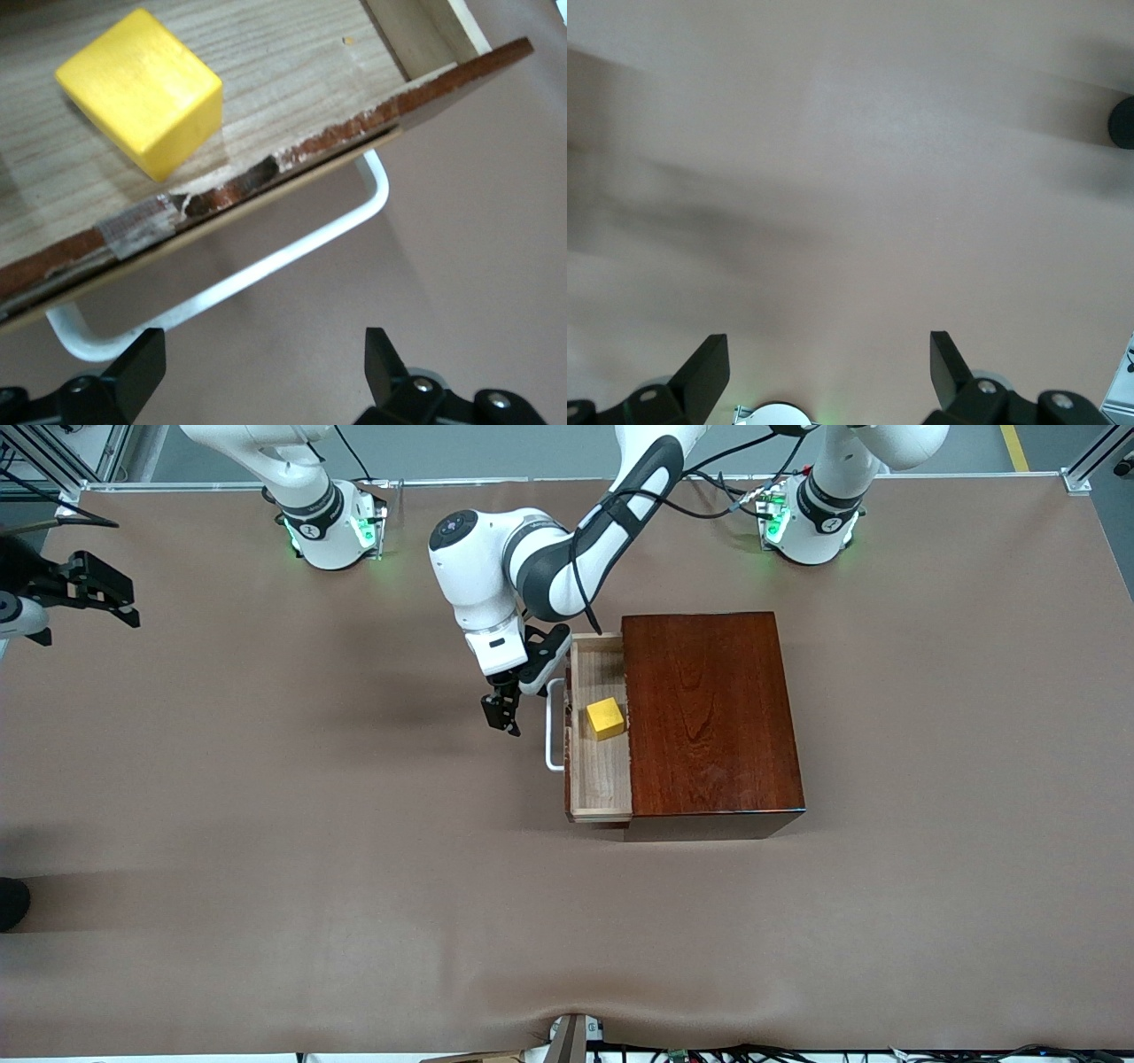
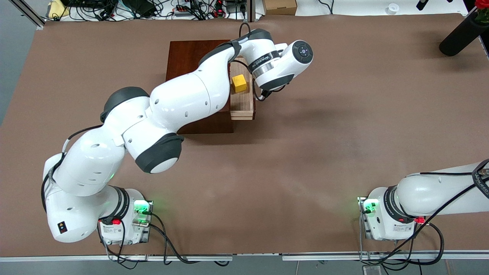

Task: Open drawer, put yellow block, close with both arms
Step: 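Push the drawer front into the box with the left gripper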

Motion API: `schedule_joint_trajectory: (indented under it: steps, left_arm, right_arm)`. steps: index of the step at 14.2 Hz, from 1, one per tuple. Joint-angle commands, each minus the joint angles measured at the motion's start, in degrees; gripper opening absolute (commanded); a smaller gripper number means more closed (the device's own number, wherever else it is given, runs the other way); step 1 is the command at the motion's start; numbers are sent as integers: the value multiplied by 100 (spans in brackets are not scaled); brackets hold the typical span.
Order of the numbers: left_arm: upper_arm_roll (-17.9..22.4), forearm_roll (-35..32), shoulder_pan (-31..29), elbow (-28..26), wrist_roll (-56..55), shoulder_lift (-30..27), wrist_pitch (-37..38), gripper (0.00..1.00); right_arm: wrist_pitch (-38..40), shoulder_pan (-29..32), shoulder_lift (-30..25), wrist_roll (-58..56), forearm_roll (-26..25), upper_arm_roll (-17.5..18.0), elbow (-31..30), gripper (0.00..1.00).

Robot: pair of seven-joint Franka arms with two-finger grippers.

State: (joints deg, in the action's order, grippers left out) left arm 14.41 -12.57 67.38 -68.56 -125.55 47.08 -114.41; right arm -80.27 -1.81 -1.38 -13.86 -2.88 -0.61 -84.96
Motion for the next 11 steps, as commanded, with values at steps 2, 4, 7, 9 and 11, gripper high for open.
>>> schedule_joint_trajectory:
  steps: [2, 4, 7, 9, 11]
  left_arm:
    - [18, -149, -49, -228, 101, -111, 323, 100]
    - [18, -149, -84, -228, 101, -111, 332, 100]
    - [18, -114, -163, -228, 364, -190, 472, 100]
    - [9, -88, -216, -228, 470, -278, 508, 100]
    - [9, -79, -286, -245, 601, -331, 604, 100]
  right_arm:
    - [143, 207, -37, -12, -20, 280, 24, 100]
    - [91, 330, -37, -12, 417, 307, 23, 100]
    - [90, 348, -37, 110, 551, 289, 23, 100]
    - [90, 348, -37, 252, 543, 298, 15, 100]
    - [90, 339, -37, 252, 534, 325, 6, 100]
